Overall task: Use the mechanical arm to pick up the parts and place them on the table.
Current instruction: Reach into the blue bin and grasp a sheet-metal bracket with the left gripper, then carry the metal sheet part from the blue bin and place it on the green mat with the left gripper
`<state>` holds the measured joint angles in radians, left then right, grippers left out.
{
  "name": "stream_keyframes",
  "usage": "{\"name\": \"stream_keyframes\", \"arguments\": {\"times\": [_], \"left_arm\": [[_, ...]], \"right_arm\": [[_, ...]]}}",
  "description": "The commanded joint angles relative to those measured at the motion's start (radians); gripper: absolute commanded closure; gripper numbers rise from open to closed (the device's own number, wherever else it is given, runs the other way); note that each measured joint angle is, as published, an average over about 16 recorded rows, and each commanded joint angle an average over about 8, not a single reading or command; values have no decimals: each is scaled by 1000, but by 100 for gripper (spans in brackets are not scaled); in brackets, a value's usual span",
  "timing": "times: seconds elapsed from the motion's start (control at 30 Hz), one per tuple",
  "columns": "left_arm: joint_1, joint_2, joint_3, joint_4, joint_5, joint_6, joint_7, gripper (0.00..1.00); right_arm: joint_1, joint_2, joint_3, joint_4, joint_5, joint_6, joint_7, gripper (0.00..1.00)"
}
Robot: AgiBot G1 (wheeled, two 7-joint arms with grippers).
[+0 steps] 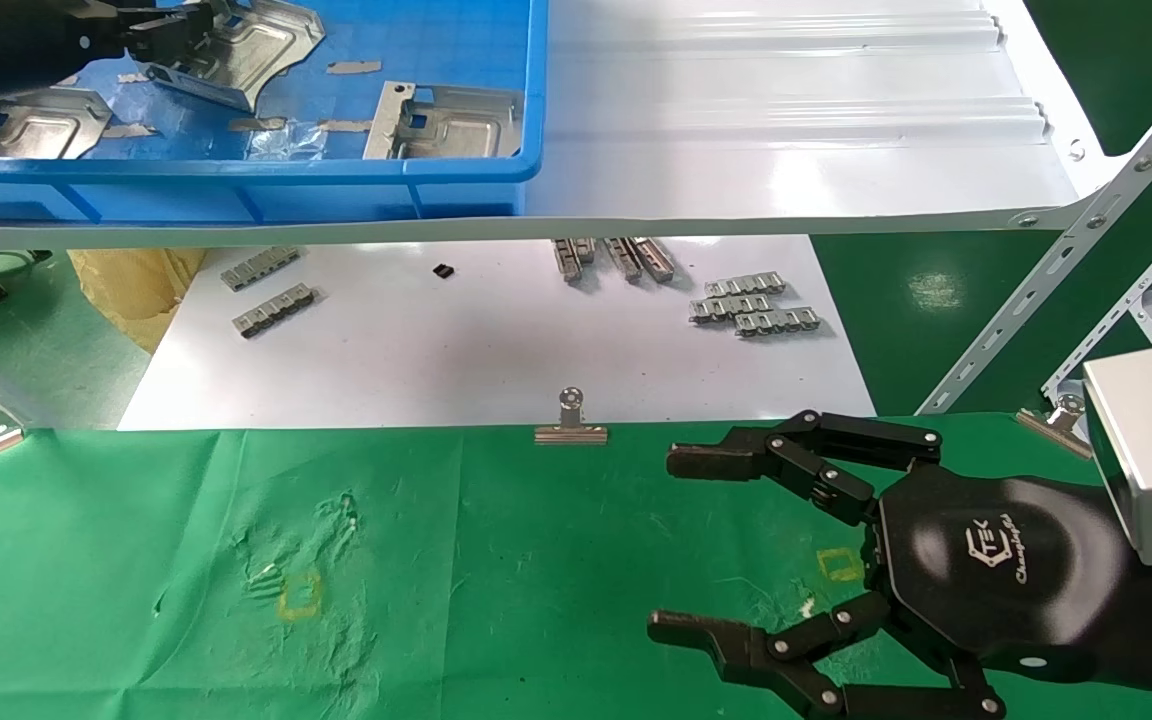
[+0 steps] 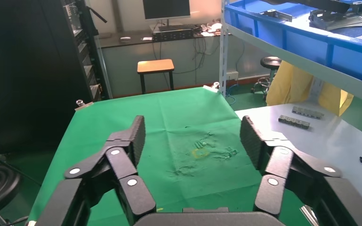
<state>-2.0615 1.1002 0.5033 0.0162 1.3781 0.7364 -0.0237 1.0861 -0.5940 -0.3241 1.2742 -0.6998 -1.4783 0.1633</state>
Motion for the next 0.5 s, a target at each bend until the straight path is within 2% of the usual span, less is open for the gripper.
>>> {"name": "stream_keyframes", "arguments": {"times": [0.03,0.5], "left_arm": [[3,1,-1,1,-2,-1,-6,100],[11,-23,-19,-16,-27,81,-24,100]], "right_arm": [[0,0,0,0,0,0,0,0],[0,0,0,0,0,0,0,0]]}}
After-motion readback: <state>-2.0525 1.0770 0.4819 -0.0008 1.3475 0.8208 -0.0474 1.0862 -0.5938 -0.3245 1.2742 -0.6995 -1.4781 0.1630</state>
